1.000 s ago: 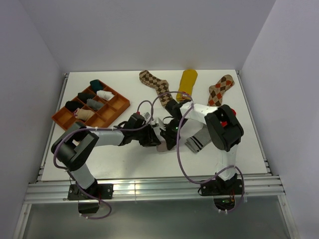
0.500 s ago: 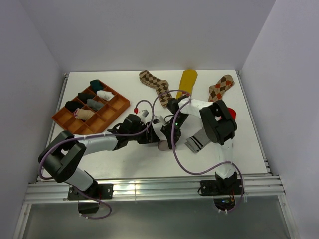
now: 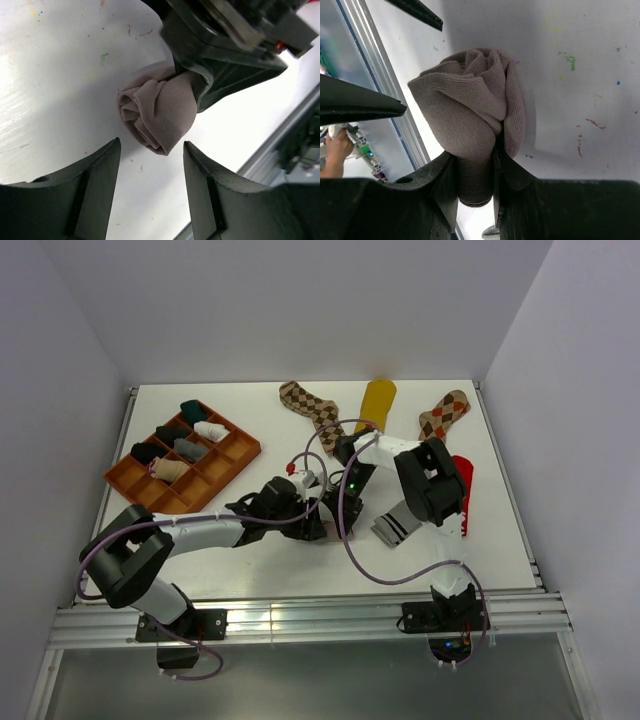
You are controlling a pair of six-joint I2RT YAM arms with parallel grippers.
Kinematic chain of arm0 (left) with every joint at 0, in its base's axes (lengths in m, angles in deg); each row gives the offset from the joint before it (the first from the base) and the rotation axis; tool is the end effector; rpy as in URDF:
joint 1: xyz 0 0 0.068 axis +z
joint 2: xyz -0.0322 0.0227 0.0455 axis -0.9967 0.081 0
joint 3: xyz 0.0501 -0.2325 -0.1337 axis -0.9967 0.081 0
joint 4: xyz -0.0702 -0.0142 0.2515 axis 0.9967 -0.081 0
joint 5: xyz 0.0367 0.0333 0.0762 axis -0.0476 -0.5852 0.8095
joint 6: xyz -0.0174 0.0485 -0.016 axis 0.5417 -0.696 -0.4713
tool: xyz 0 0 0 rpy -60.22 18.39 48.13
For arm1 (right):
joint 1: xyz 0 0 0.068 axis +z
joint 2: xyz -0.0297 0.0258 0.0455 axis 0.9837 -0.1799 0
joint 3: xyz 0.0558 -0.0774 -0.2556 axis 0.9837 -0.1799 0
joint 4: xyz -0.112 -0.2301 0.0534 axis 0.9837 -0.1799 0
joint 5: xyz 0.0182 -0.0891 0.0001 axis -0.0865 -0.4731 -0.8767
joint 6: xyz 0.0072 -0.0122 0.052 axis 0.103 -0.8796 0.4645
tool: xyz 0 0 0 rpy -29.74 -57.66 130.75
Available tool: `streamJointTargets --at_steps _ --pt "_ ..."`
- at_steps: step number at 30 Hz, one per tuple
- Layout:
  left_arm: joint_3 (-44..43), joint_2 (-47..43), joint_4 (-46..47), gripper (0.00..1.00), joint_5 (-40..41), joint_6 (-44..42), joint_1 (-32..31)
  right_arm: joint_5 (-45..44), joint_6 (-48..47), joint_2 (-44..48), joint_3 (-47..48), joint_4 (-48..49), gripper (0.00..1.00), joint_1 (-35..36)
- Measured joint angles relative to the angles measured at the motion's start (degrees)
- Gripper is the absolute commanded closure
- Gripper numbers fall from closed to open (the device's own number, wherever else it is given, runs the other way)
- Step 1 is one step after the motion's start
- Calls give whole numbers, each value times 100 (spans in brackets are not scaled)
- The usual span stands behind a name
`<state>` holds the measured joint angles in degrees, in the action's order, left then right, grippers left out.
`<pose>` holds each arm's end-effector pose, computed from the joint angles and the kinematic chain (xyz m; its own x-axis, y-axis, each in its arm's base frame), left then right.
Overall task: Roll the socks
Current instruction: Pick up the sock at the center of the board.
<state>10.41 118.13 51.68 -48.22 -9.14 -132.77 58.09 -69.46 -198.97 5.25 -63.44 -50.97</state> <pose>0.1984 -0.2263 0.1648 -0.8465 0.0598 -0.5290 0.3988 0.7296 -0.5556 0.3087 0.1963 0.1271 -0.4786 -0.8393 -0.2579 -0.7196 0.2066 0.6629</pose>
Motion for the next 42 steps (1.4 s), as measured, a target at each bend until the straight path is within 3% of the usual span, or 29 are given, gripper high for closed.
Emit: streamJointTargets --at_steps 19,33,42 --pt "-1329 2 -1252 41 1926 -1998 -1036 57 -28 -553 592 -715 80 -50" --pt "-1956 1241 -1744 37 2769 -2909 -1921 142 -177 -920 798 -1318 80 -225" --pt "-2420 1705 -2055 36 3421 -3309 -2175 122 -223 -1005 859 -1456 80 -238"
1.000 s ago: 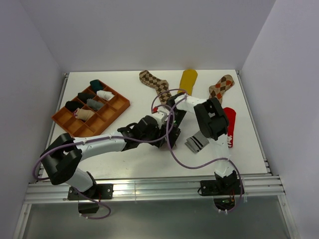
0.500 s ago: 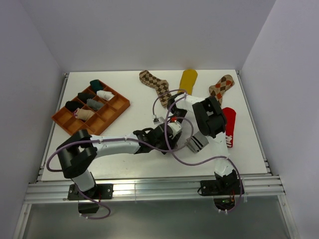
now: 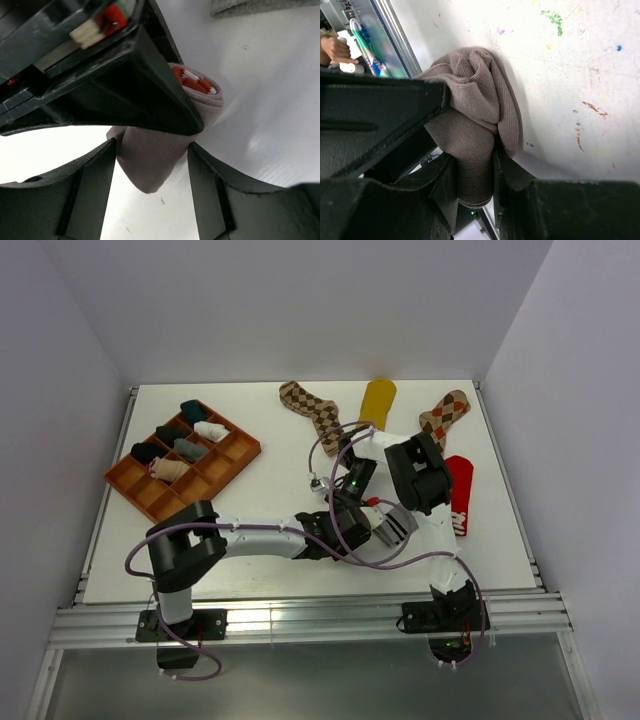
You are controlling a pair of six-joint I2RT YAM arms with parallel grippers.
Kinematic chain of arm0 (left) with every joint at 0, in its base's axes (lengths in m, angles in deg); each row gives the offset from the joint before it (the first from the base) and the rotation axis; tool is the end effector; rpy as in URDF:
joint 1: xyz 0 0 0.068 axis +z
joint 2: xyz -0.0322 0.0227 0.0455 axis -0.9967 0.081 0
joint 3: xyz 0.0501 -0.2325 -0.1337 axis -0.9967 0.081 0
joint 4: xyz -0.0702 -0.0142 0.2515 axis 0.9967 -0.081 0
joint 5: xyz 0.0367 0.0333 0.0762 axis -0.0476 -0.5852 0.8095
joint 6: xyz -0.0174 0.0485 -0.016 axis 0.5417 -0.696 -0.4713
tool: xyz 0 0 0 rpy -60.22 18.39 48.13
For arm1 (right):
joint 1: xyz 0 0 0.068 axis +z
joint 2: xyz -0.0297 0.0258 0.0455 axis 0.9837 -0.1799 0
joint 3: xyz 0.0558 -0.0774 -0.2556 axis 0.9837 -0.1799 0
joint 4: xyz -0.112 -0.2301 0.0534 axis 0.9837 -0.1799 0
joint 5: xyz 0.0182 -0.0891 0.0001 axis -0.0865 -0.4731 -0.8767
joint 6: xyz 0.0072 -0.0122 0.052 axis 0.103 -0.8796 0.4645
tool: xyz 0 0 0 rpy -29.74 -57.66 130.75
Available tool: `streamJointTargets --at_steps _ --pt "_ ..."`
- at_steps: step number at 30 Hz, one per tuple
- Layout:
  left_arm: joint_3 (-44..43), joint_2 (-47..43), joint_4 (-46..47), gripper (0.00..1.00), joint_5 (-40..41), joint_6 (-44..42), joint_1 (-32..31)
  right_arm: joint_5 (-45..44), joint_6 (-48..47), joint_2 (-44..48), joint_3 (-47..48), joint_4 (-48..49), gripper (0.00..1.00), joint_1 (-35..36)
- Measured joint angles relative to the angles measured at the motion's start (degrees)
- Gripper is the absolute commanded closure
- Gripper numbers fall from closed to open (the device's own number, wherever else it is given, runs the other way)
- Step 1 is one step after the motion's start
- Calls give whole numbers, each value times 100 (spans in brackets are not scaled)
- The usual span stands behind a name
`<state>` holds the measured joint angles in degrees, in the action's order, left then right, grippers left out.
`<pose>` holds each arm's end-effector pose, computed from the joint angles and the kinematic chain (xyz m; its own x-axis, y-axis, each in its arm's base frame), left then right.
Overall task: Roll the socks
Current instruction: Pick up the sock at the center of the board.
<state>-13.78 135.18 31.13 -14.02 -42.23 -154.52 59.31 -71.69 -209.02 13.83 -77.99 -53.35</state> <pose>0.1461 -0.3452 0.1679 -0.3351 0.7257 -0.6009 0.7646 0.5821 0.2766 0.3236 0.1874 0.1043 -0.5372 -0.8413 -0.0608 -0.5392 0.2871 0.7917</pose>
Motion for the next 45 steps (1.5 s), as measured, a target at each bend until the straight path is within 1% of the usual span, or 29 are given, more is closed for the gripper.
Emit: streamJointTargets --at_steps 11,15,21,27,32,37,40,43,44,45 --pt "-317 466 -306 34 1082 -645 -468 -2 -22 -94 57 -140 80 -31" --pt "-452 590 -389 33 1318 -796 -538 -2 -24 -98 61 -144 80 -31" --pt "-546 662 -496 33 1427 -927 -584 -7 -31 -98 61 -146 80 -31" --pt "-903 857 -881 35 1237 -1029 -570 -28 -63 -101 63 -162 80 -35" --pt "-1172 933 -1191 35 756 -1027 -407 -33 -129 -144 68 -227 80 -46" --pt "-1281 935 -1340 38 297 -1016 -225 -13 -151 -162 68 -254 80 -57" --pt "-1307 935 -1384 42 20 -990 -125 -7 -168 -162 68 -256 80 -57" --pt "-1316 935 -1401 50 -177 -970 -70 -7 -175 -162 68 -256 79 -57" --pt "-1318 935 -1403 58 -234 -966 -57 -9 -184 -162 68 -258 79 -59" --pt "-1320 938 -1403 62 -291 -951 -44 -11 -195 -162 68 -262 79 -61"
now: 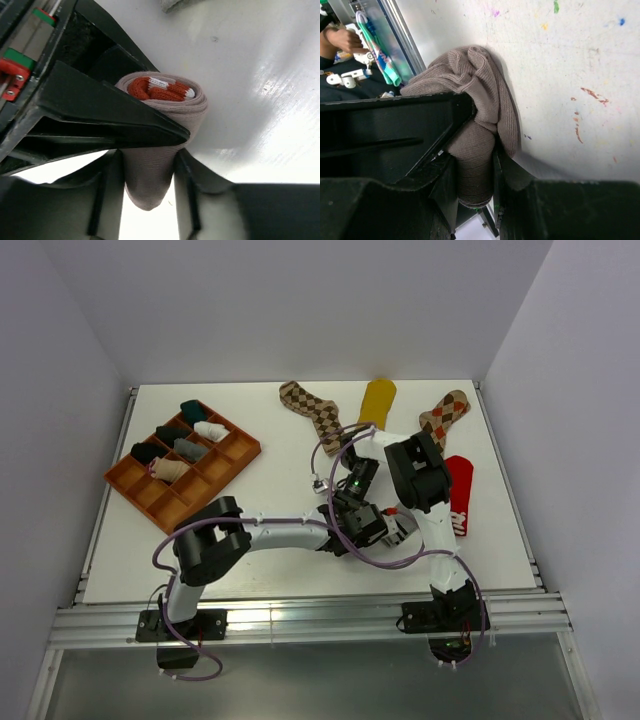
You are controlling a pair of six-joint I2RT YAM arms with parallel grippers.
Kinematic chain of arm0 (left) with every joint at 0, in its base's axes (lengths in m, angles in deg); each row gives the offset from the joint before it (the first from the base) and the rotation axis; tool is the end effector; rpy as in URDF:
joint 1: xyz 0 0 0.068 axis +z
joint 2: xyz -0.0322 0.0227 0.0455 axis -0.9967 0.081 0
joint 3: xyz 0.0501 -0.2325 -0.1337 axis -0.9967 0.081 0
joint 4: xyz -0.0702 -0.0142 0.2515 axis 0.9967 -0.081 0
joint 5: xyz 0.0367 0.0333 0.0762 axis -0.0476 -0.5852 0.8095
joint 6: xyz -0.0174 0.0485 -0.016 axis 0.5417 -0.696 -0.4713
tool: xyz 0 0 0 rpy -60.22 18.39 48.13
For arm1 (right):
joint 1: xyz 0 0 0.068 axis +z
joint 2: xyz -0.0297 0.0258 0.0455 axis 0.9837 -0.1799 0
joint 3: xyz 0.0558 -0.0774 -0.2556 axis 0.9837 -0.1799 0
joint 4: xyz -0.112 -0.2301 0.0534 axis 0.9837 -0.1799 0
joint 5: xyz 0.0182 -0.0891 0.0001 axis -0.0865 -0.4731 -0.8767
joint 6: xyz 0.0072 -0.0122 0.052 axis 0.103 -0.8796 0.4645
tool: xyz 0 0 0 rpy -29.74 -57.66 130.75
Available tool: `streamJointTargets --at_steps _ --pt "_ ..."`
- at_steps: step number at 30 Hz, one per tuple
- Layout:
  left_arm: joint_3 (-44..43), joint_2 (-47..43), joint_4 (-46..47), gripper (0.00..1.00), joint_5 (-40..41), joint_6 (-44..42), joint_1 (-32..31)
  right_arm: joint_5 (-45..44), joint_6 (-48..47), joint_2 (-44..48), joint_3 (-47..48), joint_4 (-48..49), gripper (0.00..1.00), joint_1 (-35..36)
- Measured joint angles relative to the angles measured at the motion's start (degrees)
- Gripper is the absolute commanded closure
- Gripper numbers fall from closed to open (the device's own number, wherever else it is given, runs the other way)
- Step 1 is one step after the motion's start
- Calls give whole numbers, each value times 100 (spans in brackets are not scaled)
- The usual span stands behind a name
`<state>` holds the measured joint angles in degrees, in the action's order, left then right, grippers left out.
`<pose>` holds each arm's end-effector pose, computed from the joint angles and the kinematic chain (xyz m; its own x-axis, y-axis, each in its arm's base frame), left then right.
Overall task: Roll the socks
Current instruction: Pick up the sock at the center of the board.
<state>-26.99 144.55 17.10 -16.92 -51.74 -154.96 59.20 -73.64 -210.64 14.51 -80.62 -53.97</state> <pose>0.1530 -0.3766 0.1586 -0.2245 0.8905 -0.3958 0.8607 0.3717 0.3480 0.3240 0.1831 0.0988 -0.5302 -0.8472 -0.0343 -0.5102 0.2865 0.8109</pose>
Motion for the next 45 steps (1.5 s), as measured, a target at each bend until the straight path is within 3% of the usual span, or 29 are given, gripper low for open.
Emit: streamJointTargets --at_steps 4,5,7,13,19,32,45 --pt "-72 48 -90 84 -146 22 39 -7 -52 0 0 -15 73 -22" --pt "-87 57 -107 94 -160 33 44 -7 -63 0 -2 -20 70 -28" --pt "-129 79 -149 100 -210 52 70 7 -63 0 -2 -20 63 -46" --pt "-155 87 -131 100 -323 177 105 162 -127 120 -96 4 49 -229" --pt "70 -39 295 100 -468 496 188 343 -302 509 -166 313 44 -625" --pt "839 -531 1263 100 -907 1198 511 785 105 1320 -37 570 43 -1670" --pt "1692 -1202 1843 100 -1384 2114 1246 796 717 2015 310 750 44 -2135"
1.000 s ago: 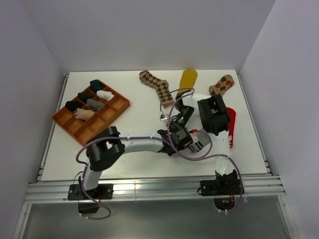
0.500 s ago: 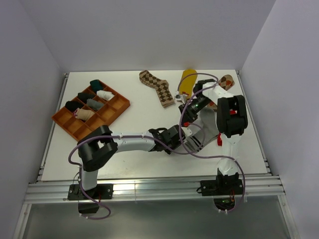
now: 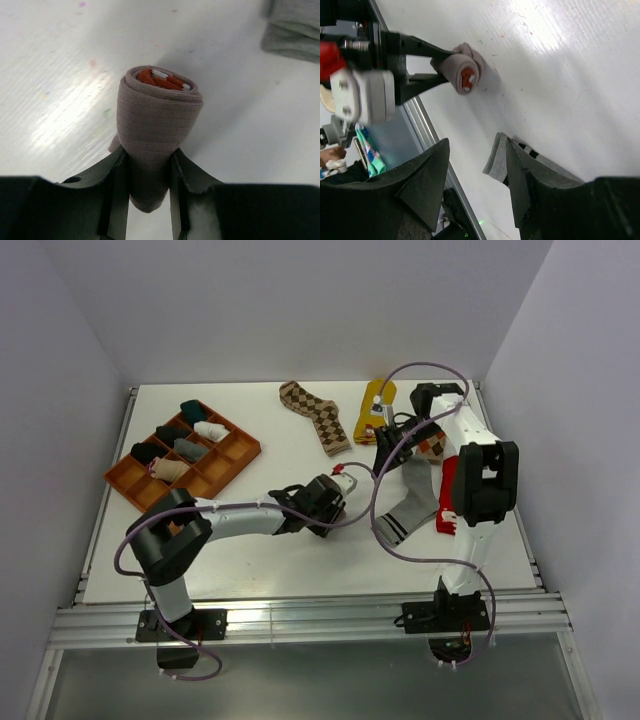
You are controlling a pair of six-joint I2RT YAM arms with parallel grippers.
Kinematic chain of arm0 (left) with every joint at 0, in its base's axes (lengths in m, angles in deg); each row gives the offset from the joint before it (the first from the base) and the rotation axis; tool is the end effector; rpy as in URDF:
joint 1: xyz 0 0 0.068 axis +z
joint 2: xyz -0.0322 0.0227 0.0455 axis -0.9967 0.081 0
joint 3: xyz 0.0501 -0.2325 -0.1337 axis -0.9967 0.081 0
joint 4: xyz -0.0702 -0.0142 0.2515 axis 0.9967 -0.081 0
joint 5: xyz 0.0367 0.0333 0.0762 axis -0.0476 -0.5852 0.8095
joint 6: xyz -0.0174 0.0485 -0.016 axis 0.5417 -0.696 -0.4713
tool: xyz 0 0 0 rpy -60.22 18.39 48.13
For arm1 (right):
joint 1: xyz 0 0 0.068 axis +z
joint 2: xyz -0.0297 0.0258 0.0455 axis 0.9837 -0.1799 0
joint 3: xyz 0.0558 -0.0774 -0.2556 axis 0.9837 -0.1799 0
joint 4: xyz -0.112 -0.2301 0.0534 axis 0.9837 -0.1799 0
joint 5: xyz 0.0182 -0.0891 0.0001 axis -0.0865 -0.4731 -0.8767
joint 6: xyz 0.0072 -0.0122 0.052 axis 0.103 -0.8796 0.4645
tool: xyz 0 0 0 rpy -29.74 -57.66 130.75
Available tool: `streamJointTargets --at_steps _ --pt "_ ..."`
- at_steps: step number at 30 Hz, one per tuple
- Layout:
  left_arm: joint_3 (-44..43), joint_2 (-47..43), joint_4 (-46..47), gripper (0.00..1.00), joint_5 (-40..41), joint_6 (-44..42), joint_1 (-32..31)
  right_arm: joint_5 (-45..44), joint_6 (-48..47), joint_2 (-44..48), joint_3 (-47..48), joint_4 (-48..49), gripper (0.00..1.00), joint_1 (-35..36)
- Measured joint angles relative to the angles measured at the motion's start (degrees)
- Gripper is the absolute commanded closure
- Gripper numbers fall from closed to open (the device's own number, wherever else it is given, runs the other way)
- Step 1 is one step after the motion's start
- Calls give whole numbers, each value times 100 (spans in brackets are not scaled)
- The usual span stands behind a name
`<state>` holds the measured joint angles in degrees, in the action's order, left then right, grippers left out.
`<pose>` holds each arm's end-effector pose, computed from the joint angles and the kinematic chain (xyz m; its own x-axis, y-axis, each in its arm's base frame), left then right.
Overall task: Roll the socks
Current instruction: Pick up the sock at the center of the board, then place the sock in the storage box.
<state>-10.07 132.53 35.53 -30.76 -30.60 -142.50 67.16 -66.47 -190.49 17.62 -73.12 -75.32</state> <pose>0.2023 -0.3064 0.1683 -0.6150 0.4761 -0.6286 0.6640 0.7427 -0.0871 0.3717 0.0561 0.2348 -0.7631 -0.4610 -0.4529 -0.6368 0.4173 0.6483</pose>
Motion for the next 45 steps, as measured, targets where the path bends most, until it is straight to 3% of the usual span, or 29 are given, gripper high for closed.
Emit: streamJointTargets --at_steps 6,13,25,33,45 --pt "238 -490 -168 100 142 415 483 -107 291 227 155 162 44 -74" --pt "260 -1545 -570 100 920 927 1147 -195 409 234 697 125 44 -98" --pt "-101 -2649 -2540 100 3783 2369 3064 -293 654 17 1539 131 45 -50" --pt "-734 -2184 -3888 100 5108 3403 4610 -437 748 -66 1589 127 45 238" --pt "-1300 -837 -4089 100 5488 3753 6008 -632 785 -442 1598 46 45 562"
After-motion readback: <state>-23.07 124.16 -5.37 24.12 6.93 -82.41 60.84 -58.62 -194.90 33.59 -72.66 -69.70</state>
